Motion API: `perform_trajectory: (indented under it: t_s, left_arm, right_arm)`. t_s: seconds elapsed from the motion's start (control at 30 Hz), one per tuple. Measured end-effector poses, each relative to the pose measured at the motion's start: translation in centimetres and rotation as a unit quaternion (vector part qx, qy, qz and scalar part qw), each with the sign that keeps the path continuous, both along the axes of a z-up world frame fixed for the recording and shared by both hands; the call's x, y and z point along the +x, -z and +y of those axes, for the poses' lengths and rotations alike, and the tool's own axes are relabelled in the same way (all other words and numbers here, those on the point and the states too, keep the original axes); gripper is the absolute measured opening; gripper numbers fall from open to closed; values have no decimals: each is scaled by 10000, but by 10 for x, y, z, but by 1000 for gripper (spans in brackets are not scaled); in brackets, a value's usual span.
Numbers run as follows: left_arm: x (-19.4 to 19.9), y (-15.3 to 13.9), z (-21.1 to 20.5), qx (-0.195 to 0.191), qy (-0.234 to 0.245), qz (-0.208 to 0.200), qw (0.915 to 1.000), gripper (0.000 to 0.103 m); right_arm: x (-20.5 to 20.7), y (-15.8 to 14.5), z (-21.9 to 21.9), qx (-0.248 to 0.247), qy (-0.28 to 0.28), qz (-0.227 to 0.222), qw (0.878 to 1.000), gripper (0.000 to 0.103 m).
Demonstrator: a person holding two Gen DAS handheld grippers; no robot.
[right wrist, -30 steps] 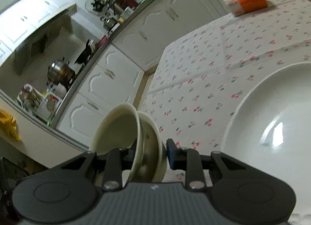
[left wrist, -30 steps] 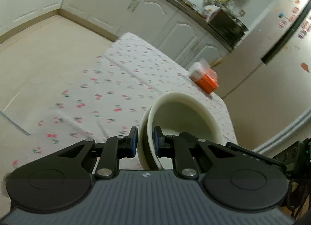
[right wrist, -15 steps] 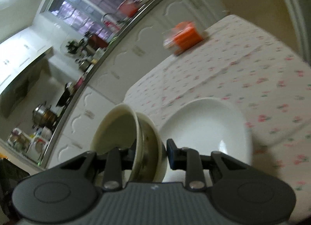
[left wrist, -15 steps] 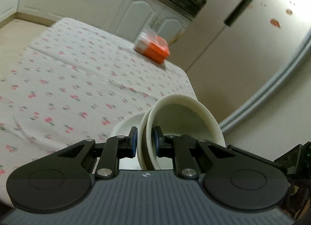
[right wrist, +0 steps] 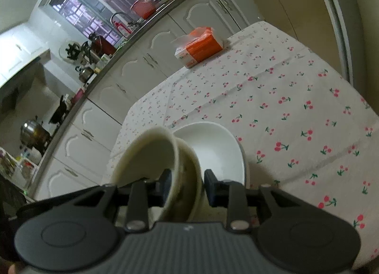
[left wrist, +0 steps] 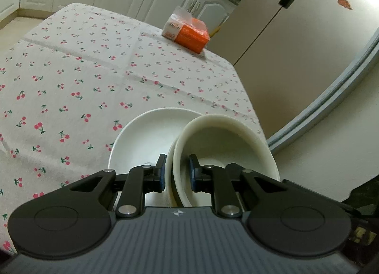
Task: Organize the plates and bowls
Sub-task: 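Lower the bowl stack onto the white plate stack and open the left gripper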
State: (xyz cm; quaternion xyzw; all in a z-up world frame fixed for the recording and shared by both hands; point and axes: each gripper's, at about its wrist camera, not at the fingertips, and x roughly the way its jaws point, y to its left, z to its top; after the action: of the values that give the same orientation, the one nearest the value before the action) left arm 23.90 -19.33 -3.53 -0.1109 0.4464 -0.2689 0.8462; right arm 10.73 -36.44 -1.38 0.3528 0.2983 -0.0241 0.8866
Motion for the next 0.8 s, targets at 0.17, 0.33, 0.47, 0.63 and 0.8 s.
perform_trajectory:
  t_s: [0.17, 0.33, 0.47, 0.63, 0.8]
  left_arm:
    - [1, 5, 9, -9, -11, 7, 10000, 17]
    - [-7, -2, 20, 22, -10, -171, 9999, 20]
    - [-11, -9, 25, 89, -37, -413, 9991, 34]
    - [-16, -21, 35, 158, -100, -809, 9965, 53]
    - [-33, -35, 49, 240, -82, -1279, 9915, 69]
  right_arm:
    - [0, -1, 5, -269, -35, -17, 9996, 35]
    - [-5, -5, 1, -398, 115, -123, 9991, 48]
    - [-10, -8, -2, -318, 211, -280, 9989, 68]
    - [-21, -14, -5, -210, 339, -493, 9980, 77]
    - [-34, -24, -2, -433, 571, -588, 9957, 85]
